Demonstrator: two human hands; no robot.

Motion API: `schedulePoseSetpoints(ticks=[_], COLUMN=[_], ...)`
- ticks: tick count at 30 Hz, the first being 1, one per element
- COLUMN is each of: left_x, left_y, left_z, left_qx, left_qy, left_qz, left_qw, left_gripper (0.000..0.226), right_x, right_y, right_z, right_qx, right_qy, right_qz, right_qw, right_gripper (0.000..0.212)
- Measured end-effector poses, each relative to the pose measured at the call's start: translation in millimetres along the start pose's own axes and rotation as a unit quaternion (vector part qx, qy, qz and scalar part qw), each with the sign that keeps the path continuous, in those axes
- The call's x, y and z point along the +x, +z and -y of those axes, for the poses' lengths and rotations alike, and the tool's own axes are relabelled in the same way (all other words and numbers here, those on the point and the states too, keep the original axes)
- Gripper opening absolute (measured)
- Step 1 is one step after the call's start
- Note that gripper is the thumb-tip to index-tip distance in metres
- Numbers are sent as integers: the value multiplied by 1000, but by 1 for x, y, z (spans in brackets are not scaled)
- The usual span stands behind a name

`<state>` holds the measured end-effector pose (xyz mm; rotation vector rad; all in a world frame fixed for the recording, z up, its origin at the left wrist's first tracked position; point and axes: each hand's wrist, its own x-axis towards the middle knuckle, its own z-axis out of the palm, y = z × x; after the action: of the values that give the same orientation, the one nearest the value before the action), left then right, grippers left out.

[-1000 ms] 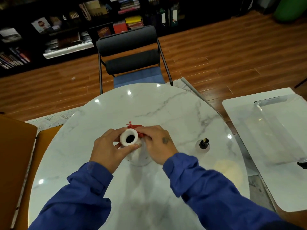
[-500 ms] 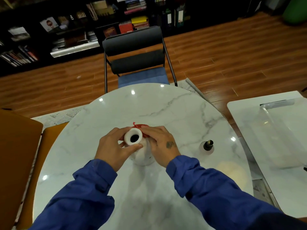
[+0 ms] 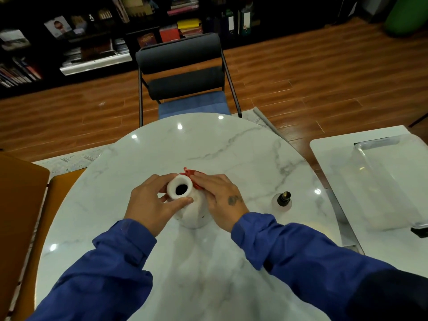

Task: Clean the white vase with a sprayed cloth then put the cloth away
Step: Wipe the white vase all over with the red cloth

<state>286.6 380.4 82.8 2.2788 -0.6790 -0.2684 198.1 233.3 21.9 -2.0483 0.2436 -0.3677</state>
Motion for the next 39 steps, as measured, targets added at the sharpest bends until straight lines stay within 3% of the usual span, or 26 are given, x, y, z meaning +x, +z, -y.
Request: schedulePoseSetpoints(ticks=[5, 10, 14, 17, 19, 21, 23, 26, 28, 32, 35, 39], left_x=[0, 1, 0, 0, 0, 0, 1, 0, 0, 0, 0, -1], left_y=[0, -1, -1, 0, 0, 0, 1, 0, 0, 1, 1, 1], left_z=[0, 1, -1, 0, 1, 1, 1, 0, -1, 0, 1, -1], left_qx=[-5, -5, -8, -10, -13, -17, -14, -8, -7, -17, -19, -10], left_qy=[2, -1, -3, -5, -5, -8, -7, -6, -5, -9, -12, -9], left_qz=[4, 5, 2, -1, -1, -1, -1, -1, 1, -4, -2, -3], left_qw=[1000, 1000, 1000, 1000, 1000, 1000, 1000, 1000, 1000, 1000, 1000, 1000], left_gripper=[49, 51, 50, 51, 51, 52, 52, 51, 51, 52, 52, 51], right_x=[-27, 8, 2, -33, -41, -30, -6, 16, 3, -36, -27, 11], right_y=[-5, -4, 0, 9, 11, 5, -4, -8, -5, 5, 1, -10], right_z=[-35, -5, 9, 0, -9, -4, 5, 13, 17, 2, -3, 13], right_qx=[-46, 53, 136, 25, 7, 37, 142, 124, 123, -3, 21, 121], right_qy=[-78, 22, 93, 11, -17, 2, 79, 126, 117, 15, 31, 125], right_qz=[-29, 9, -24, -81, -96, -80, -35, 12, 18, -60, -55, 21], right_qw=[995, 998, 986, 996, 995, 996, 986, 984, 985, 998, 998, 985], right_gripper=[40, 35, 32, 36, 39, 36, 31, 33, 32, 38, 37, 33])
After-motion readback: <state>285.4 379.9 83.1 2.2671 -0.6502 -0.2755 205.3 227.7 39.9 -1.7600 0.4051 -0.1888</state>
